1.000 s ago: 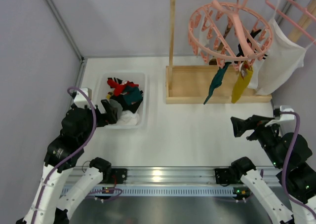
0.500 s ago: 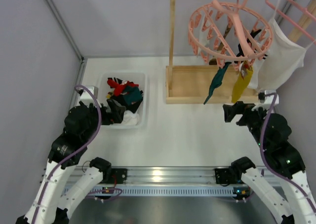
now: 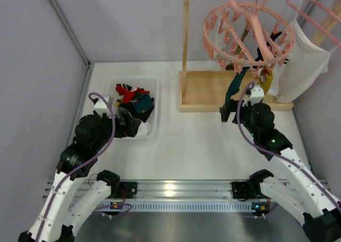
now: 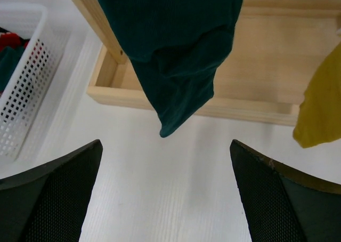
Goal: Remove the socks clipped to the hanger
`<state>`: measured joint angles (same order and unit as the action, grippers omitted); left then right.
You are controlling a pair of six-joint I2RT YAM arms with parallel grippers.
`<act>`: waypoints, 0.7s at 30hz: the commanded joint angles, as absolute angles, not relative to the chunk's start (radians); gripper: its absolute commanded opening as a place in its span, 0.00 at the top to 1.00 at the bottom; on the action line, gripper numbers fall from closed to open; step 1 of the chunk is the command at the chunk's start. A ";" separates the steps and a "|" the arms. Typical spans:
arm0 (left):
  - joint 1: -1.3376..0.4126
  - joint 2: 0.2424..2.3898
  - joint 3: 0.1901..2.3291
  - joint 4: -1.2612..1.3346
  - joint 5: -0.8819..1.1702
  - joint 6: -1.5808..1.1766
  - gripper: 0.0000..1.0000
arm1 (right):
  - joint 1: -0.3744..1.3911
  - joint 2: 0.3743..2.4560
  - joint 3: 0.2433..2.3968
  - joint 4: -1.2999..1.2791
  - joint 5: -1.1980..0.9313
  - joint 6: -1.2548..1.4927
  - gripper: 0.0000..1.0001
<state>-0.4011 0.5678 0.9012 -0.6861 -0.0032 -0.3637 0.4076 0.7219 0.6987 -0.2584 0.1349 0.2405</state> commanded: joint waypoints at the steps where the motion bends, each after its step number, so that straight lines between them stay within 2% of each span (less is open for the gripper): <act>1: -0.403 0.558 0.890 -0.623 0.048 -0.353 0.01 | 0.446 0.793 0.651 -0.025 0.158 0.287 0.01; 7: -0.403 0.558 0.887 -0.621 0.057 -0.354 0.01 | 0.543 0.919 0.591 0.178 0.397 0.279 0.03; 10: -0.403 0.563 0.887 -0.620 0.061 -0.357 0.01 | 0.571 0.985 0.565 0.293 0.477 0.268 0.17; 11: -0.403 0.564 0.887 -0.621 0.060 -0.357 0.01 | 0.575 1.006 0.557 0.346 0.498 0.267 0.26; 16: -0.403 0.577 0.890 -0.621 0.066 -0.365 0.01 | 0.581 1.080 0.526 0.455 0.586 0.250 0.38; 17: -0.403 0.580 0.891 -0.621 0.066 -0.367 0.01 | 0.583 1.101 0.525 0.469 0.595 0.244 0.45; 21: -0.403 0.588 0.917 -0.623 0.049 -0.376 0.01 | 0.581 1.129 0.497 0.540 0.637 0.227 0.61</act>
